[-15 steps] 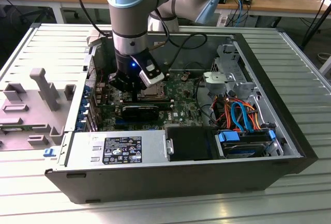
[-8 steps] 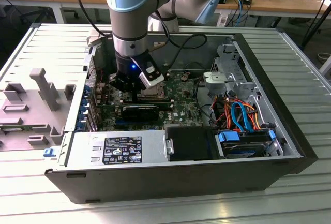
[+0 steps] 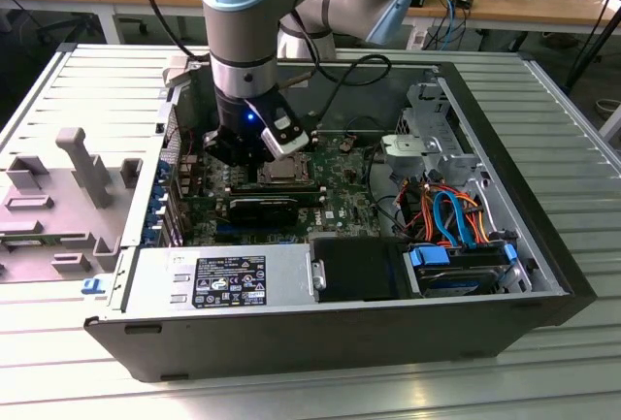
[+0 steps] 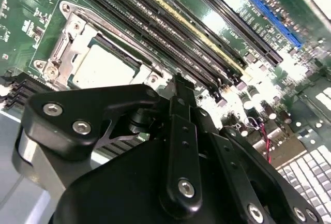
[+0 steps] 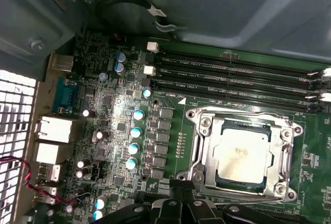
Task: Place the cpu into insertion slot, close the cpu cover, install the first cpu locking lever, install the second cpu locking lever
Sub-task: 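Install the second cpu locking lever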
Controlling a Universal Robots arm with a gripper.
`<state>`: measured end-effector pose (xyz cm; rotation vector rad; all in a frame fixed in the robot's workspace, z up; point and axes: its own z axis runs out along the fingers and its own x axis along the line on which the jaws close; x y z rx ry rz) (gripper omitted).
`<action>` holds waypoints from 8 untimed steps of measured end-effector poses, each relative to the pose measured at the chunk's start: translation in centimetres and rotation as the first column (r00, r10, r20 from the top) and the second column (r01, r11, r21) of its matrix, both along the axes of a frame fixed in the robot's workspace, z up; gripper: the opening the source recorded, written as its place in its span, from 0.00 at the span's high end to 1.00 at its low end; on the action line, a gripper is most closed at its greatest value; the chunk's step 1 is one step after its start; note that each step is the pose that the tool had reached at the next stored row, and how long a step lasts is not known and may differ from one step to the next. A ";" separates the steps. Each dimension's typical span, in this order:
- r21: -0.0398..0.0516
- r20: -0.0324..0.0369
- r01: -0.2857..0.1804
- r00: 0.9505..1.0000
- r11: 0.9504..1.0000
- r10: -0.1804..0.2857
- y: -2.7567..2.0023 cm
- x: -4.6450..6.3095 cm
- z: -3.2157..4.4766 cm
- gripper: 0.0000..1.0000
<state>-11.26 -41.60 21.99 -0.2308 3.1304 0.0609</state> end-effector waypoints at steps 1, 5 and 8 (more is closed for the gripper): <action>-0.004 0.000 0.000 1.000 1.000 0.000 0.00 0.0 0.17 0.89; -0.010 -0.023 0.000 1.000 1.000 0.000 0.00 1.9 0.45 0.89; -0.010 -0.049 0.000 0.999 1.000 0.000 0.00 3.6 0.44 0.89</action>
